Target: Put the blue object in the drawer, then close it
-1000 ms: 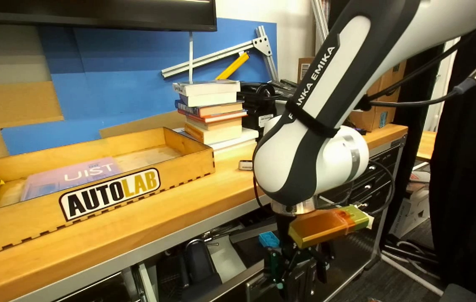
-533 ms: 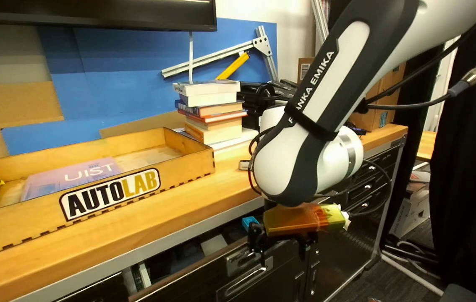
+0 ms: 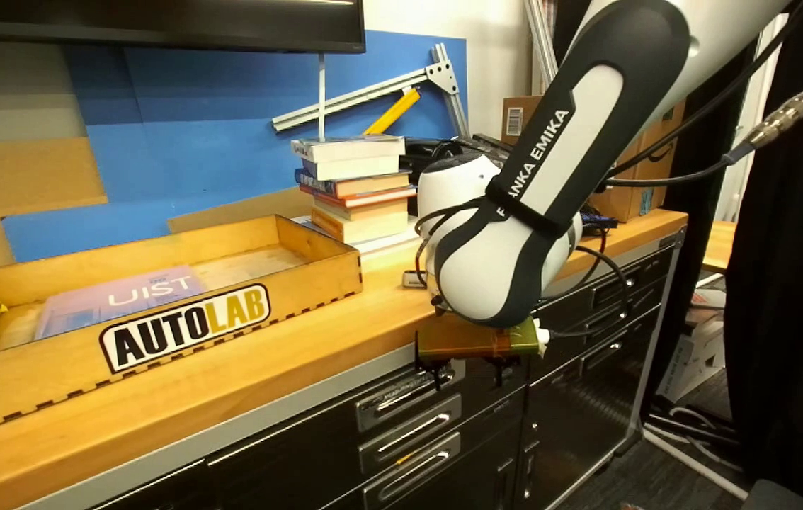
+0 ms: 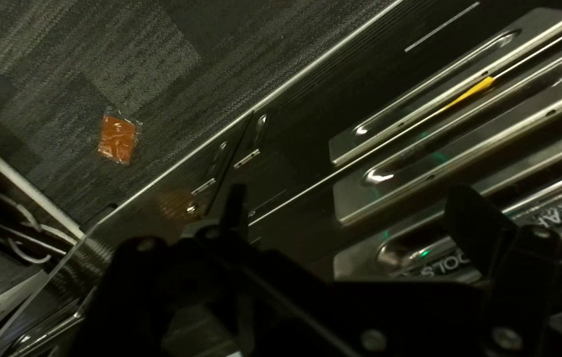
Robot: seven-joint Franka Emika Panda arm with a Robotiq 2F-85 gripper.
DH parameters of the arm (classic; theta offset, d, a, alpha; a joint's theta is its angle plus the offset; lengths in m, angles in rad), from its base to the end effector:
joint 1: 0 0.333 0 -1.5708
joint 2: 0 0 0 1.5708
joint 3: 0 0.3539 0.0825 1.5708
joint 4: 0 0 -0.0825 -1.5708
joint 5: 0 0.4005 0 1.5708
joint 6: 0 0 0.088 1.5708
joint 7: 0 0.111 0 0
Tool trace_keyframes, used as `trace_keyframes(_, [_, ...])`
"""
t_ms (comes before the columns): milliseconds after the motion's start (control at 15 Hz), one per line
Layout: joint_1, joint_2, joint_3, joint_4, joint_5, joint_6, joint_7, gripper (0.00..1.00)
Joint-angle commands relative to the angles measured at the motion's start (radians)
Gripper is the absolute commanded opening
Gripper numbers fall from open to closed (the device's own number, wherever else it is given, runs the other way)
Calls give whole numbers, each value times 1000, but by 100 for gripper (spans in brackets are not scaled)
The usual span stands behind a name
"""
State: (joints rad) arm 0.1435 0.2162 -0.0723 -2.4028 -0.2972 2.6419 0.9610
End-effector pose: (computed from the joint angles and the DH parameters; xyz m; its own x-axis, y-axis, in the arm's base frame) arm 0.5158 0.0434 0.2458 0.8056 -0.5775 0.1322 -0.5901 -0.8021 0.0921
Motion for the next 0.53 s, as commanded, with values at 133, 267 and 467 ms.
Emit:
trace_keyframes(133, [54, 14, -22, 43, -95, -30, 146, 100])
trace_keyframes(267, [55, -56, -4, -11, -109, -44, 121, 100])
trace_keyframes(467, [39, -191, 41, -119, -101, -10, -15, 100])
